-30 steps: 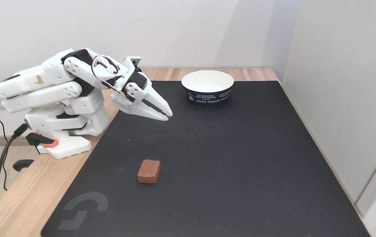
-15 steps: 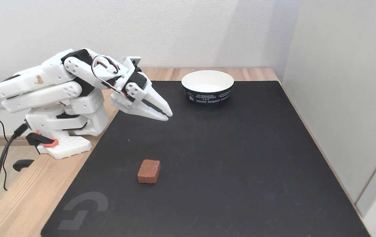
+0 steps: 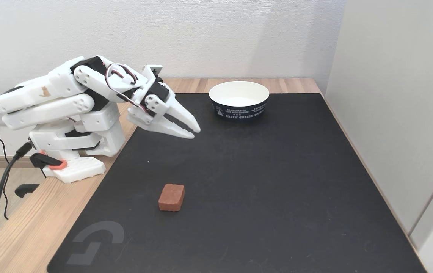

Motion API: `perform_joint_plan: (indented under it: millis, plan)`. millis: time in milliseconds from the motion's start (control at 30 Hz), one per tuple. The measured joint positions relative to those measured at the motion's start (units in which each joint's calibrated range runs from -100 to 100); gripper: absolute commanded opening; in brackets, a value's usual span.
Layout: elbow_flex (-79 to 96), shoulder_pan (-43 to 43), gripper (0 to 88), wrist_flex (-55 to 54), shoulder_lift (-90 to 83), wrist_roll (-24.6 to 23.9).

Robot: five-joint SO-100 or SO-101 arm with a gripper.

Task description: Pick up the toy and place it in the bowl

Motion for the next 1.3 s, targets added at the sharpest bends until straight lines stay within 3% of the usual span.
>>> perform_joint_plan:
  millis: [33, 67, 467, 633, 933, 1033, 1300]
  plan:
    - [0.00, 0.00, 47.5, 0.00, 0.00, 0.00]
    - [0.00, 0.00, 49.7, 0.00, 0.00, 0.00]
    - [-0.28, 0.00, 49.3, 0.51, 0.00, 0.00]
    - [-15.21, 4.33, 49.3, 9.03, 2.16, 0.00]
    - [-59.90, 13.48, 49.5, 21.27, 40.30, 4.63]
    - [-70.00, 22.22, 49.7, 24.65, 52.71, 7.62]
    - [-76.05, 32.88, 49.7, 28.20, 72.69, 11.12]
